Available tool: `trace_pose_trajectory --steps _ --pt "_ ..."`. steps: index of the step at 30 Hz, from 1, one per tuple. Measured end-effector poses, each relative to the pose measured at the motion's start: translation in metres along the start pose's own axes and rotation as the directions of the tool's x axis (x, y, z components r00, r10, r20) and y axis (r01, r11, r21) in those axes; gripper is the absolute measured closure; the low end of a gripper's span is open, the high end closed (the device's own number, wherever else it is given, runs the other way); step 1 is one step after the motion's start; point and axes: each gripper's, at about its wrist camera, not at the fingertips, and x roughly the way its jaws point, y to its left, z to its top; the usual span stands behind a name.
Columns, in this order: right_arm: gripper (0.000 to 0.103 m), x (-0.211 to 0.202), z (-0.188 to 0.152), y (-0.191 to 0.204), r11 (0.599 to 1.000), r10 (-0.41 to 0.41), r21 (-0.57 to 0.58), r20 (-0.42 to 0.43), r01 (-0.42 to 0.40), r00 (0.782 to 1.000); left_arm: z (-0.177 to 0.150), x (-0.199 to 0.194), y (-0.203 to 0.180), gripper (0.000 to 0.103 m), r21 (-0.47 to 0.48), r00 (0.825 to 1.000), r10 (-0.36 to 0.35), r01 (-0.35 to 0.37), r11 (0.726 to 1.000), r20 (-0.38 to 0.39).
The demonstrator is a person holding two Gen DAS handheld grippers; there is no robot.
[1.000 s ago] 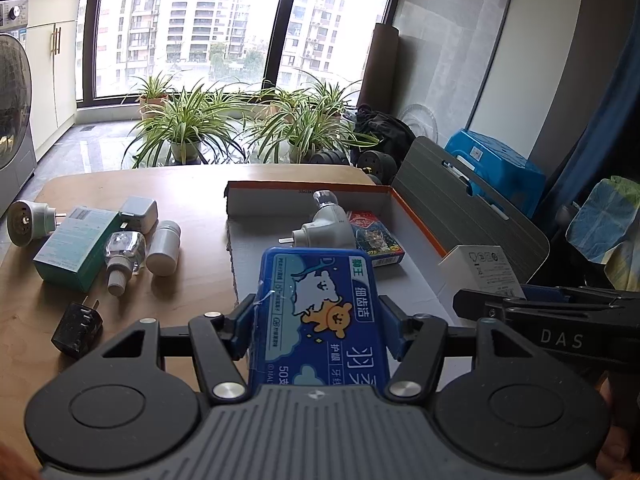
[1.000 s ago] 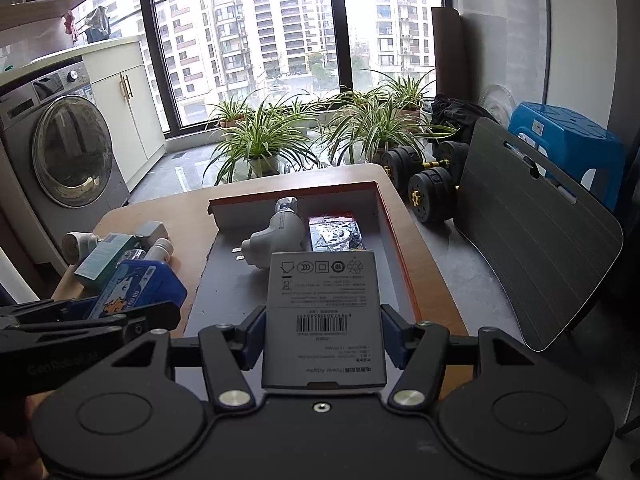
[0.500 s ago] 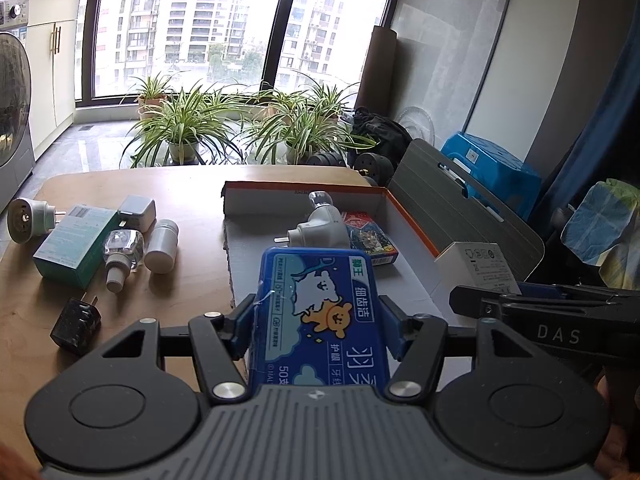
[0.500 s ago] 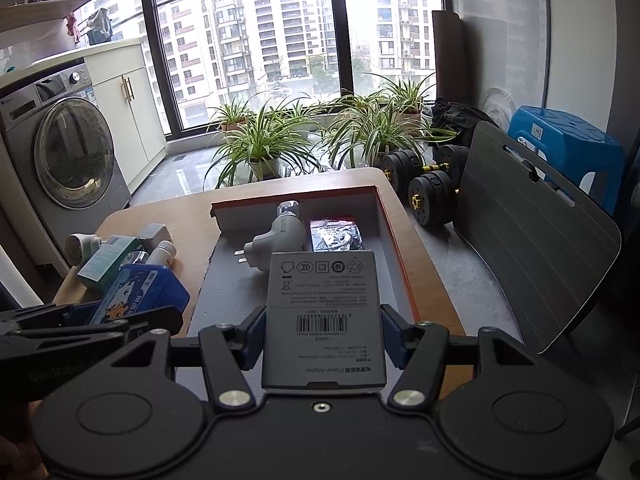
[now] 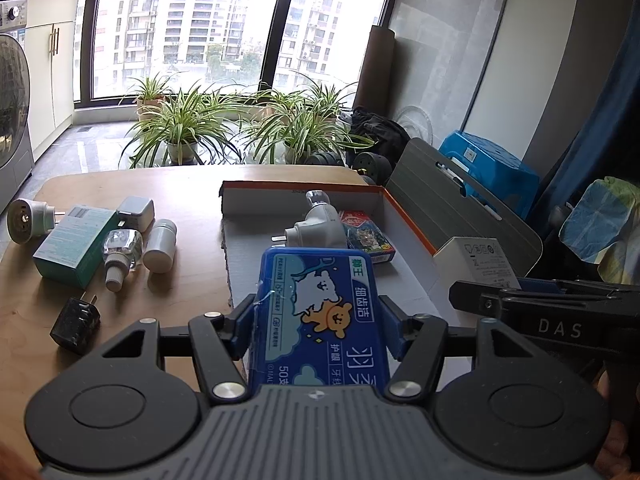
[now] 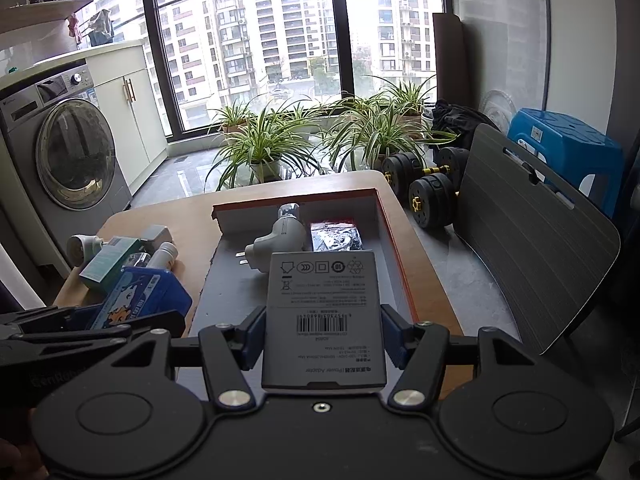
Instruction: Organize rigid objects
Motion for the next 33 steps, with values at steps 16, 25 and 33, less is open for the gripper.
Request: trace_pose_trajectory --steps 16,25,33 --pt "0.032 0.0007 -0.0004 -0.0002 1.0 0.001 -0.002 -0.001 -0.001 1.0 0.0002 -0.0004 -0.0026 0.04 0.016 1.0 -0.006 0.006 1.0 0.004" --pt "0.032 0.0014 -0.0008 0.0 1.0 0.001 -0.003 -0.001 -0.001 1.0 0.0 0.0007 -0.0028 0.04 0.017 1.0 -0.007 0.007 1.0 0.0" --pt "0.032 0.0009 -0.0018 -0.0013 1.0 0.001 -0.007 -0.007 -0.001 1.0 -0.0006 0.0009 -0.0032 0.04 0.017 1.0 -0.008 0.008 1.0 -0.002"
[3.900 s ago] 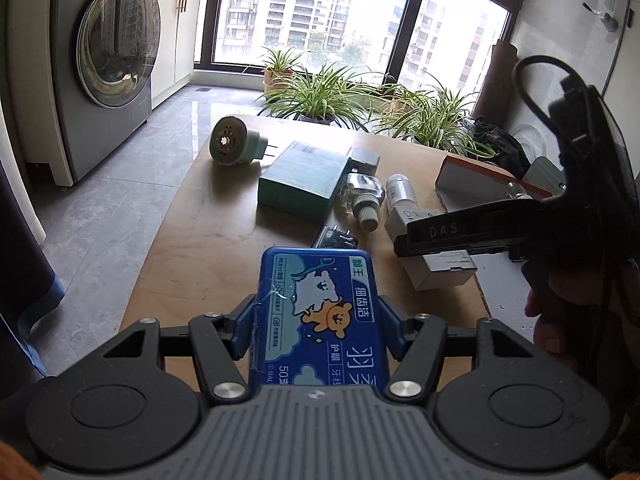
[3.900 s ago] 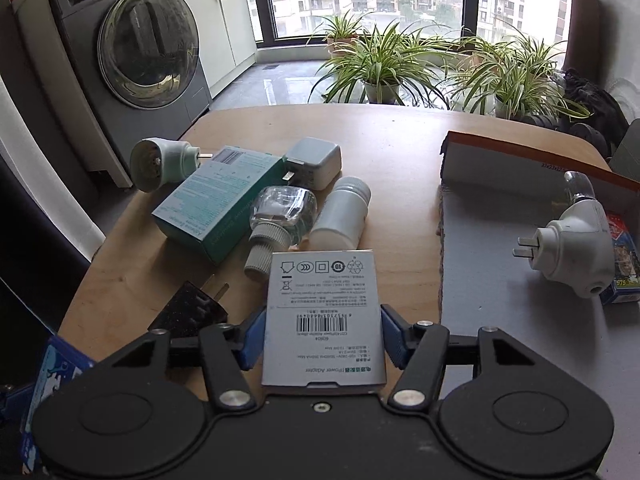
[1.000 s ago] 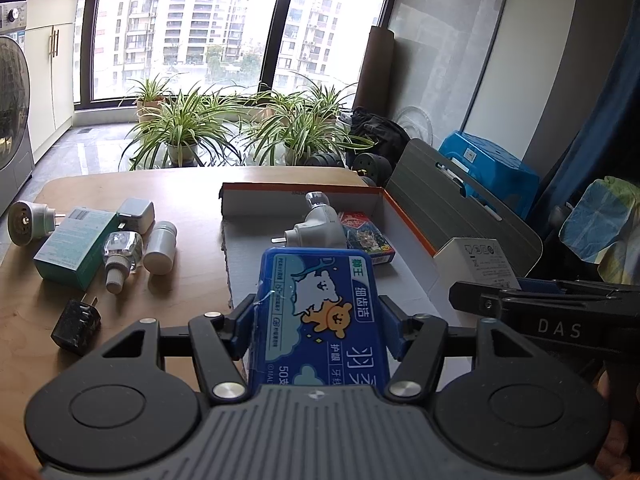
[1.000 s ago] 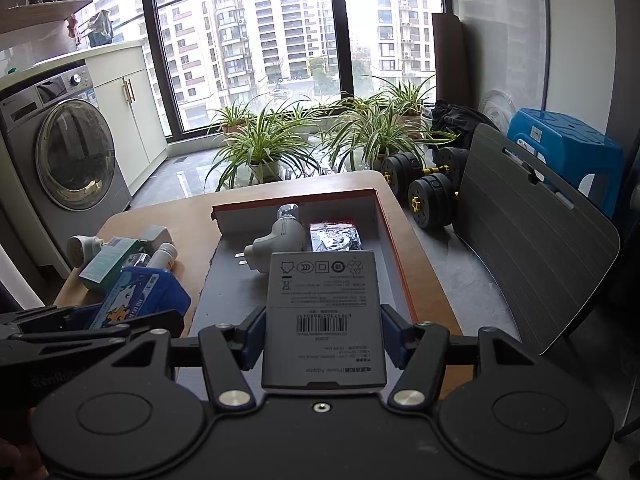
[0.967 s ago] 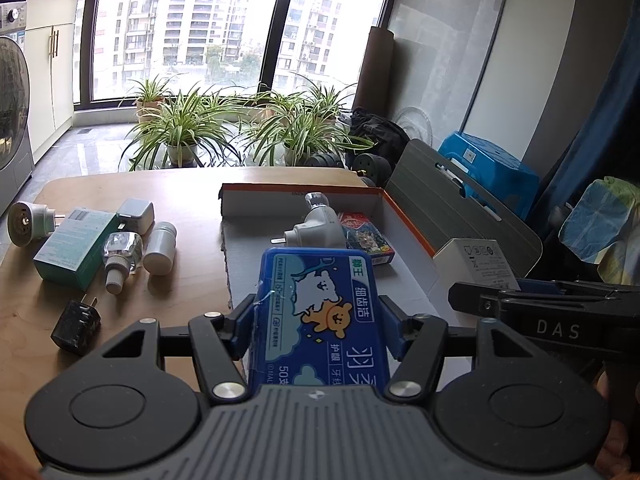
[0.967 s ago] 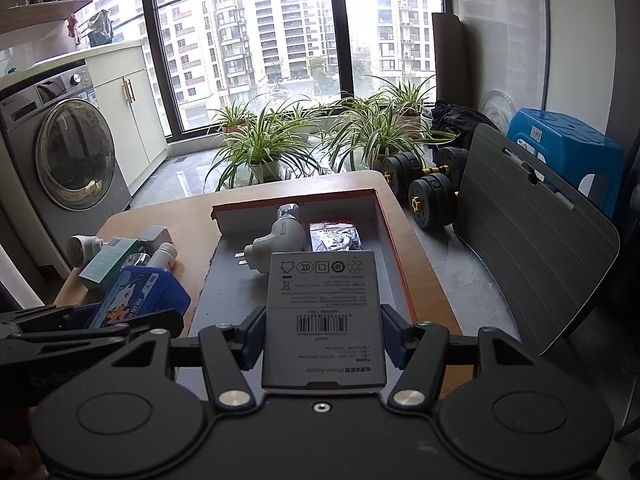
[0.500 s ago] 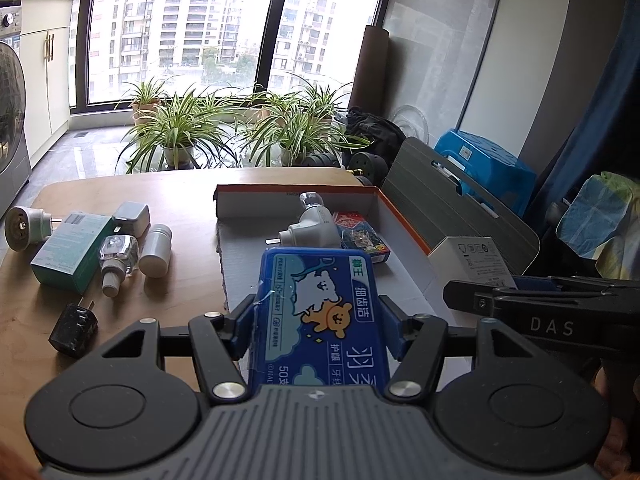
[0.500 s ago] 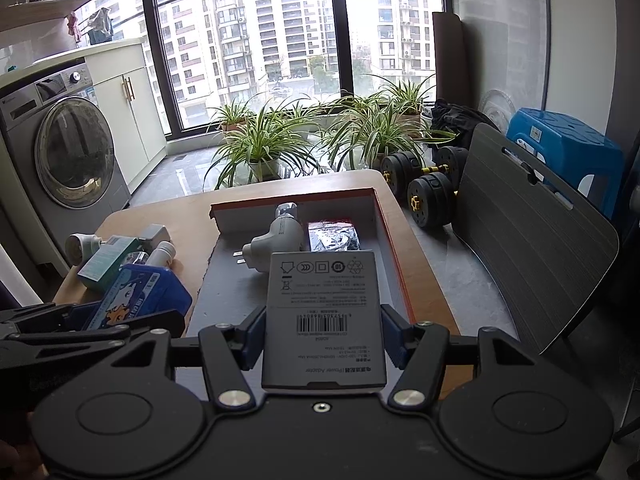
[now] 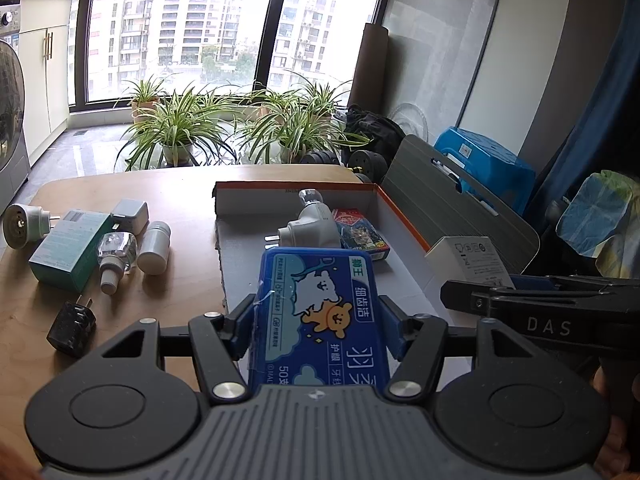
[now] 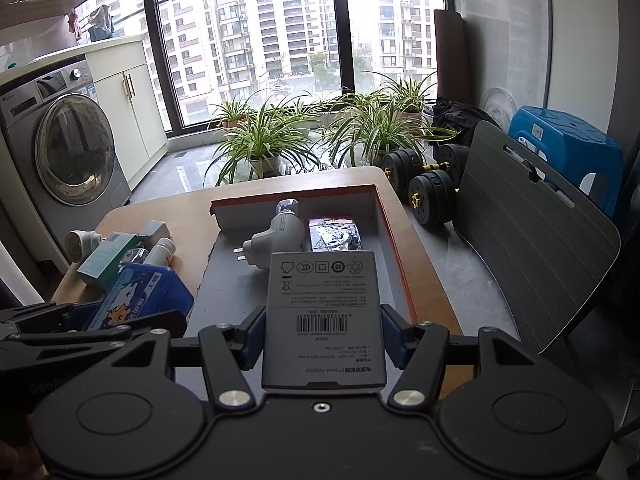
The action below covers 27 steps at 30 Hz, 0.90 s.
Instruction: Organize rigid objects
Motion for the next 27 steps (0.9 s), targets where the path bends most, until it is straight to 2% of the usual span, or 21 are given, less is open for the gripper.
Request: trace_pose_trajectory --steps 27 --pt "0.032 0.004 -0.0021 -0.0001 1.0 0.001 -0.001 -0.004 -0.001 1.0 -0.004 0.0023 0.0007 0.04 -0.012 1.0 -0.001 0.001 1.0 -0.01"
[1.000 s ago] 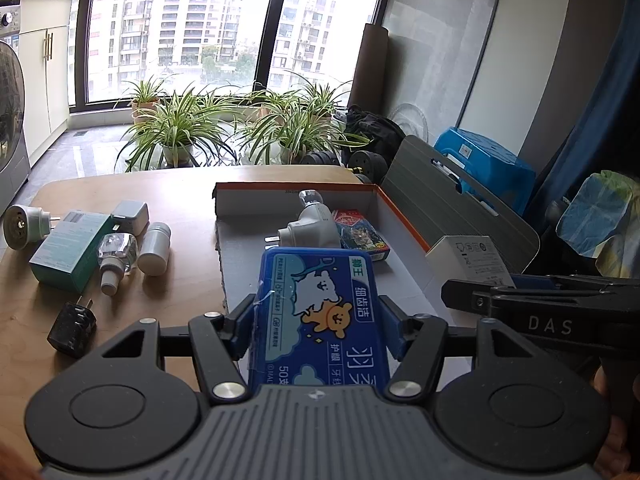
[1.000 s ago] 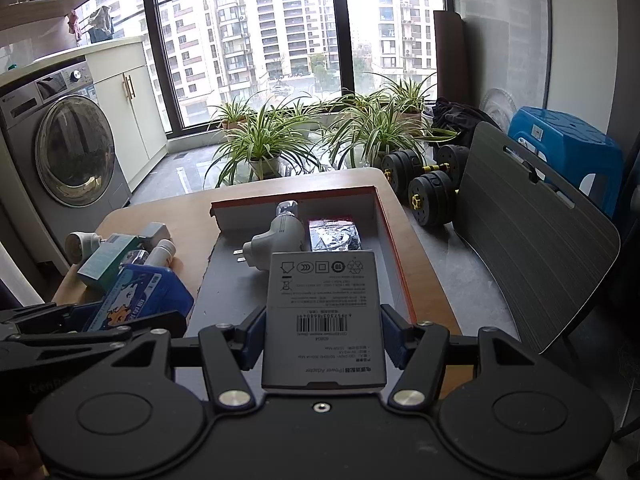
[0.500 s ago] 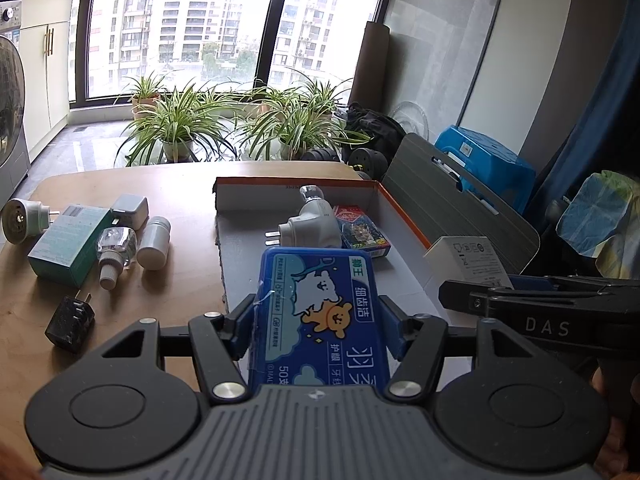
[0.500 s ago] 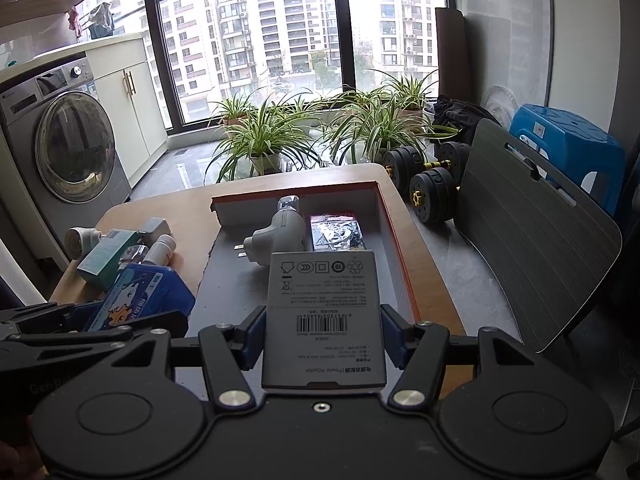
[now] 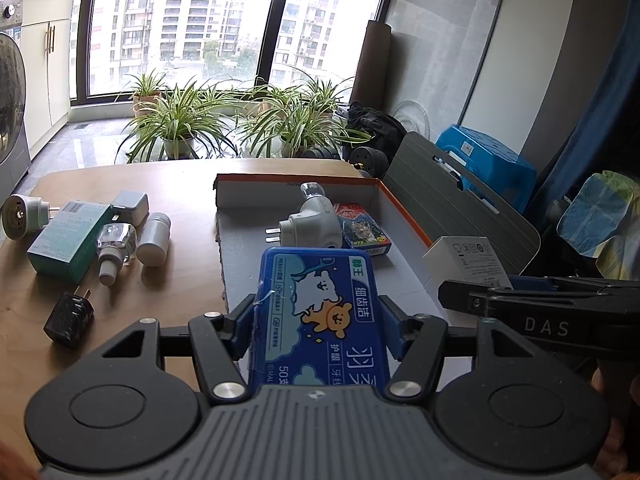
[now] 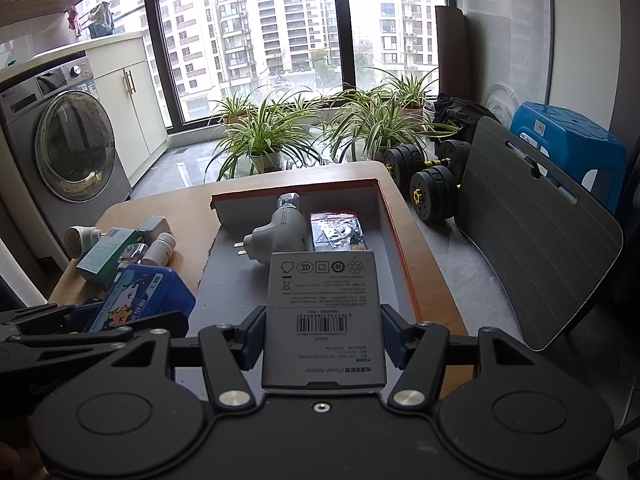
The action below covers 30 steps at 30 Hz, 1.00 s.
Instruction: Organize rigid objects
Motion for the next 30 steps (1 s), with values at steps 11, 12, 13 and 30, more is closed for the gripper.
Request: trace_pose_trajectory --steps 11,12,13,30 --pt "0.032 0.0013 -0.0003 -0.0002 1.0 0.001 0.0 -0.001 -0.001 1.0 -0.0017 0.0018 0.0 0.04 -0.003 1.0 -0.001 0.001 1.0 -0.005" --pt "0.032 0.0015 -0.0003 -0.0002 1.0 0.001 0.0 -0.001 -0.001 1.0 -0.0018 0.0018 -0.0001 0.04 -0.002 1.0 -0.001 0.001 1.0 -0.005" --pt "0.032 0.0016 -0.0003 -0.0002 1.0 0.001 -0.001 -0.002 -0.001 1.0 -0.0016 0.0018 0.0 0.04 -0.003 1.0 -0.001 0.001 1.0 -0.005" --pt "0.032 0.0027 -0.0014 -0.0001 1.0 0.002 -0.002 -0.006 -0.002 1.0 -0.0027 0.0031 0.0006 0.04 -0.006 1.0 -0.001 0.001 1.0 -0.008"
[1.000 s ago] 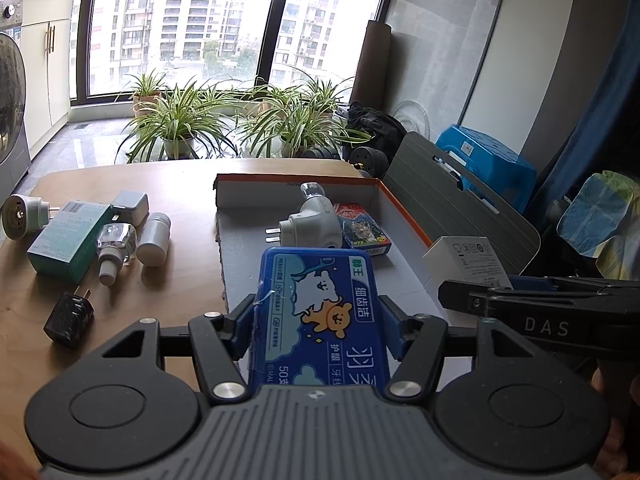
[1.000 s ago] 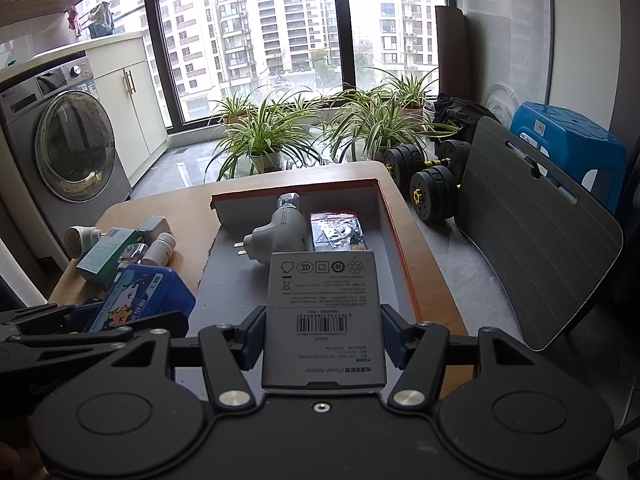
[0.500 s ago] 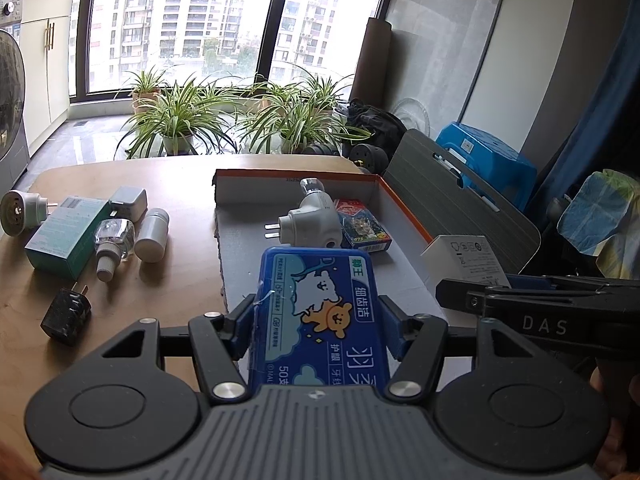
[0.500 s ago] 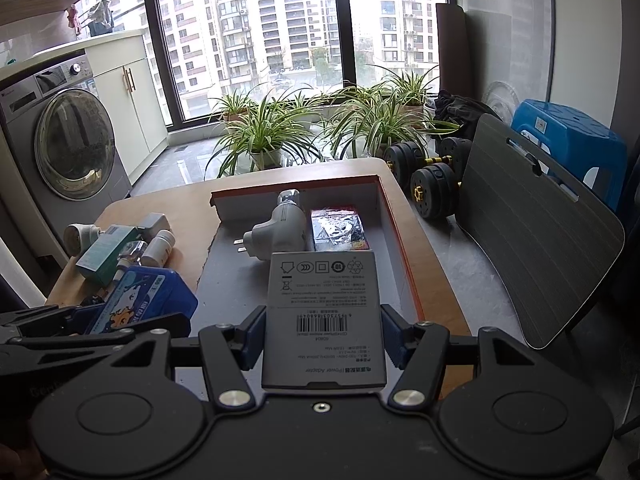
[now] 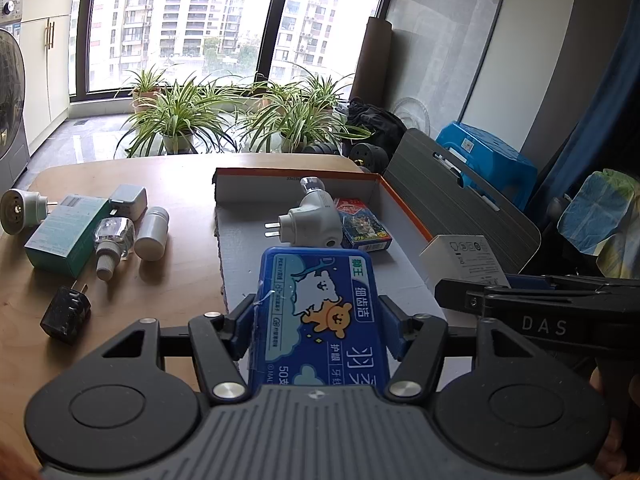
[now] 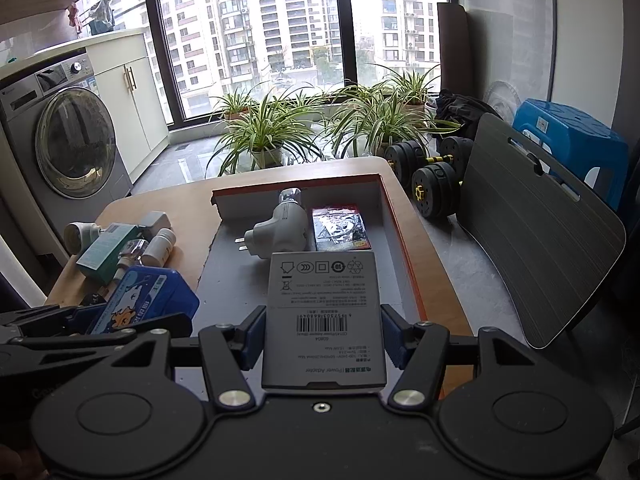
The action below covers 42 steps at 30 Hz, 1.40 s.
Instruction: Organize rigid objects
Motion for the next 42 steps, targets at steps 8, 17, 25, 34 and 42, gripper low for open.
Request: trace_pose_trajectory --steps 8,17,25,34,42 --pt "0.032 0.0009 -0.0001 -0.0001 1.0 0.0 0.0 -0.001 0.0 1.0 -0.0007 0.001 -0.0007 0.04 0.002 1.0 -0.001 0.001 1.0 -0.002" --pt "0.032 0.002 -0.0002 -0.0003 1.0 0.0 0.0 -0.002 0.0 1.0 -0.0018 0.0028 -0.0012 0.04 0.007 1.0 -0.005 0.005 1.0 -0.009" --pt "0.032 0.0031 -0.0004 -0.0004 1.0 0.001 0.0 -0.003 -0.001 1.0 -0.0017 0.0028 -0.0012 0.04 0.006 1.0 -0.005 0.005 1.0 -0.01" --pt "0.032 0.0044 -0.0008 -0.0008 1.0 0.001 0.0 -0.005 -0.001 1.0 -0.0011 0.0039 0.0001 0.04 0.006 1.0 -0.005 0.005 1.0 -0.012" --pt "0.032 0.0017 -0.0039 -0.0013 1.0 0.002 0.006 -0.009 -0.002 1.0 -0.0017 0.0054 0.0016 0.04 0.004 1.0 -0.005 0.005 1.0 -0.019"
